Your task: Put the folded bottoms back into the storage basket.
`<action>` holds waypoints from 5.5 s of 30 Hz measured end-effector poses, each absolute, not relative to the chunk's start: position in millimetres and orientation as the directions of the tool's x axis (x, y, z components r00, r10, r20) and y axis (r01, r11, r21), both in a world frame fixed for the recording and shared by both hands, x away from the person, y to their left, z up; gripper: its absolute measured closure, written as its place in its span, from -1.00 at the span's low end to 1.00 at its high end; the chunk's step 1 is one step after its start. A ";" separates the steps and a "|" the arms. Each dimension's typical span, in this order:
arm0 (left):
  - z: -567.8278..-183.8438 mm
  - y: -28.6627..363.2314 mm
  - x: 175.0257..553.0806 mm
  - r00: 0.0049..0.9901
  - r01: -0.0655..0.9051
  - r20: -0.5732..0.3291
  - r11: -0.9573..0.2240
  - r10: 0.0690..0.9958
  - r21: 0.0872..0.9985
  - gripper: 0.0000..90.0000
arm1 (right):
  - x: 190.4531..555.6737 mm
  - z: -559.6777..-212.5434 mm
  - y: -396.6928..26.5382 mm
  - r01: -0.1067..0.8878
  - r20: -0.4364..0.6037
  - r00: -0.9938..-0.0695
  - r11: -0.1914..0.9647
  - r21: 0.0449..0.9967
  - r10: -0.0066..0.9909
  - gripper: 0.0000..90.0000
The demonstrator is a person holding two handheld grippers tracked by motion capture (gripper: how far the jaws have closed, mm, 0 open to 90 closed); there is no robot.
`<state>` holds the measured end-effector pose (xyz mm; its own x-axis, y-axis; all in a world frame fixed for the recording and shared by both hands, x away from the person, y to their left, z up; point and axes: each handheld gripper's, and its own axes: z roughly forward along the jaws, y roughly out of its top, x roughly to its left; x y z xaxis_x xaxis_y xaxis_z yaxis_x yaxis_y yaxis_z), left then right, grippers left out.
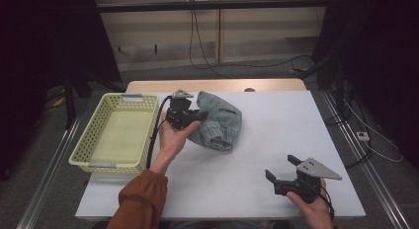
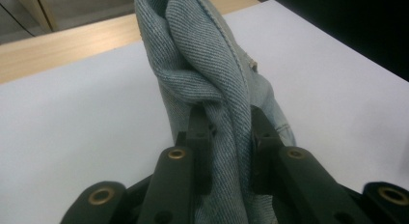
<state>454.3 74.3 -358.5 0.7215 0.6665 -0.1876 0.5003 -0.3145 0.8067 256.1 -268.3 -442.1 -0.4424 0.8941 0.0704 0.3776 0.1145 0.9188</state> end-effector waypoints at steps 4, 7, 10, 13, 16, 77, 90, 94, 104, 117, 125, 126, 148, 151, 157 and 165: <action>-351.7 72.5 450.3 0.737 0.463 -0.142 -0.340 0.661 0.818 0.69 | 256.0 -442.1 -268.4 0.379 0.073 -0.440 0.112 0.918 0.895 -0.87; -346.0 71.9 447.4 0.741 0.449 -0.125 -0.348 0.660 0.823 0.69 | 256.1 -442.1 -268.4 0.379 0.072 -0.441 0.113 0.919 0.895 -0.87; -341.9 73.8 444.3 0.752 0.428 -0.121 -0.340 0.648 0.837 0.69 | 255.8 -442.0 -268.6 0.376 0.073 -0.440 0.111 0.920 0.895 -0.87; -338.9 76.8 440.9 0.756 0.417 -0.126 -0.325 0.642 0.849 0.69 | 255.7 -442.0 -268.8 0.378 0.072 -0.440 0.111 0.919 0.895 -0.87; -334.7 78.4 437.9 0.758 0.406 -0.122 -0.318 0.641 0.857 0.69 | 255.6 -441.9 -268.7 0.376 0.070 -0.442 0.114 0.920 0.894 -0.87; -258.1 167.7 389.5 0.686 0.267 -0.027 -0.217 0.727 0.939 0.70 | 254.3 -441.6 -267.5 0.372 0.066 -0.445 0.118 0.921 0.893 -0.86; -246.0 181.8 379.6 0.678 0.239 -0.019 -0.196 0.735 0.951 0.70 | 254.2 -441.5 -267.2 0.366 0.062 -0.449 0.120 0.923 0.891 -0.86; -240.8 188.2 376.2 0.670 0.231 -0.017 -0.187 0.742 0.955 0.70 | 254.0 -441.5 -267.2 0.367 0.064 -0.450 0.119 0.923 0.891 -0.86; -228.3 207.8 366.4 0.647 0.217 -0.005 -0.178 0.763 0.960 0.70 | 253.9 -441.0 -267.5 0.369 0.065 -0.447 0.117 0.922 0.892 -0.87; -228.1 237.0 360.8 0.608 0.226 -0.016 -0.154 0.794 0.962 0.70 | 254.4 -441.4 -267.0 0.371 0.059 -0.447 0.125 0.920 0.892 -0.87; -232.8 247.0 364.2 0.583 0.258 -0.039 -0.139 0.812 0.956 0.70 | 253.8 -441.2 -266.9 0.370 0.059 -0.451 0.127 0.920 0.891 -0.87; -233.2 248.8 364.5 0.583 0.260 -0.040 -0.140 0.812 0.955 0.70 | 253.7 -441.2 -266.9 0.369 0.058 -0.451 0.127 0.921 0.891 -0.86; -242.8 278.7 370.5 0.522 0.317 -0.079 -0.107 0.849 0.942 0.70 | 253.7 -441.2 -266.3 0.370 0.058 -0.458 0.131 0.920 0.887 -0.86; -244.1 283.4 371.4 0.518 0.323 -0.087 -0.100 0.851 0.941 0.70 | 254.1 -441.3 -265.9 0.373 0.059 -0.455 0.130 0.919 0.888 -0.86; -250.1 292.7 375.9 0.500 0.348 -0.103 -0.091 0.860 0.933 0.69 | 254.2 -441.4 -265.1 0.374 0.058 -0.456 0.132 0.918 0.888 -0.86; -263.7 304.3 387.6 0.473 0.405 -0.143 -0.070 0.869 0.912 0.69 | 254.0 -441.4 -265.8 0.373 0.060 -0.457 0.131 0.918 0.887 -0.86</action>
<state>387.6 304.3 -263.7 0.4734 0.8692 -0.1432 0.4045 -0.0701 0.9118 254.0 -265.8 -441.4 -0.4573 0.8873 0.0596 0.3732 0.1307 0.9185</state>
